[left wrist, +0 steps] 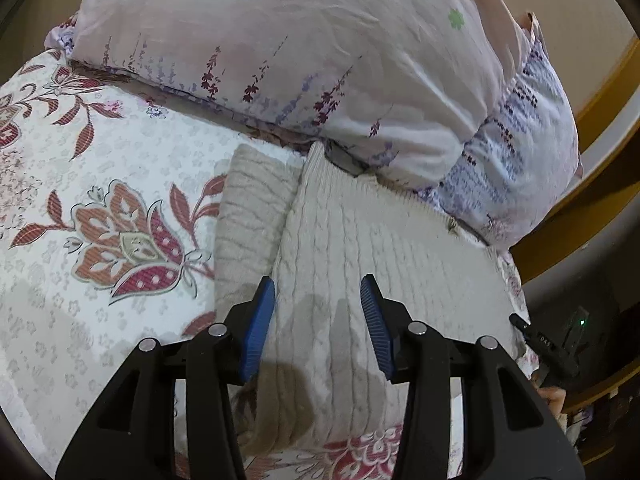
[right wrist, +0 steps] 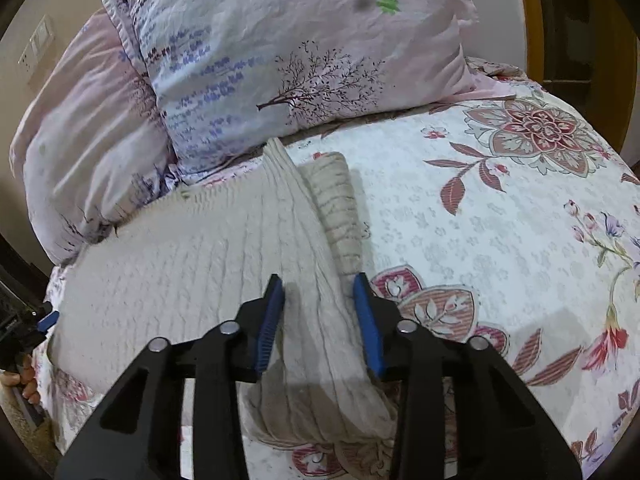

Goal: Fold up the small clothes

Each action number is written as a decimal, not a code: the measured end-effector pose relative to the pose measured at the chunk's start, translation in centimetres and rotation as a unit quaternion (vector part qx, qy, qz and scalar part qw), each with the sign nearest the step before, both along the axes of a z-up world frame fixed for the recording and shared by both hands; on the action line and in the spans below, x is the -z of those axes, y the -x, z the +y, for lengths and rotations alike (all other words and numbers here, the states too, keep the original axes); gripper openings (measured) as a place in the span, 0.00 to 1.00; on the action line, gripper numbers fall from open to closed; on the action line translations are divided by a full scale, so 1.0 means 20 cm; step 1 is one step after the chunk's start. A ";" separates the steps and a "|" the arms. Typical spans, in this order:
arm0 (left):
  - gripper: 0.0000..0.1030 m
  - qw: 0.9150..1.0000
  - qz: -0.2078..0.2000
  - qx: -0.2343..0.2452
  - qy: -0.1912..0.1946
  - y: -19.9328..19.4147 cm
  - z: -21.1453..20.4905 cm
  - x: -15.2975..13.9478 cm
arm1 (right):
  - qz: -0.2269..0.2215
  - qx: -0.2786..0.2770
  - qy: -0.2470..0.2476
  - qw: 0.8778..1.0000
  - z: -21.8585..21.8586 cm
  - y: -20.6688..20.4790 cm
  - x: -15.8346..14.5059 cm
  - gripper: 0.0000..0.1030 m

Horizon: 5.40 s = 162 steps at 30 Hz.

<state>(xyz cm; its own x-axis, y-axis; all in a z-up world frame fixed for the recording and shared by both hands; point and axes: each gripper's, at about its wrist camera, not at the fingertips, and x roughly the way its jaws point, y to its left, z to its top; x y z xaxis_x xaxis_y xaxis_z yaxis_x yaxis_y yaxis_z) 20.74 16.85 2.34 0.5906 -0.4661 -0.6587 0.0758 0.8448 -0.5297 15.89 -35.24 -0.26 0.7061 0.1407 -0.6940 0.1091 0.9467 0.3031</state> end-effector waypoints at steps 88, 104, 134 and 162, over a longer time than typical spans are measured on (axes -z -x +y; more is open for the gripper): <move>0.69 0.996 0.006 -0.074 0.046 0.05 0.14 0.01 | -0.001 -0.143 0.172 0.975 1.04 -0.17 -0.06 0.58; 0.69 0.988 0.052 -0.091 0.117 -0.01 0.18 0.11 | 0.006 -0.151 0.174 0.973 1.04 -0.19 -0.02 0.63; 0.28 0.985 0.099 -0.052 0.128 -0.16 -0.01 0.18 | 0.003 -0.156 0.171 0.973 1.04 -0.20 -0.01 0.65; 0.17 0.980 -0.017 0.118 0.162 -0.16 -1.03 -0.24 | -0.050 -0.065 0.103 0.991 0.49 -0.03 -0.20 0.65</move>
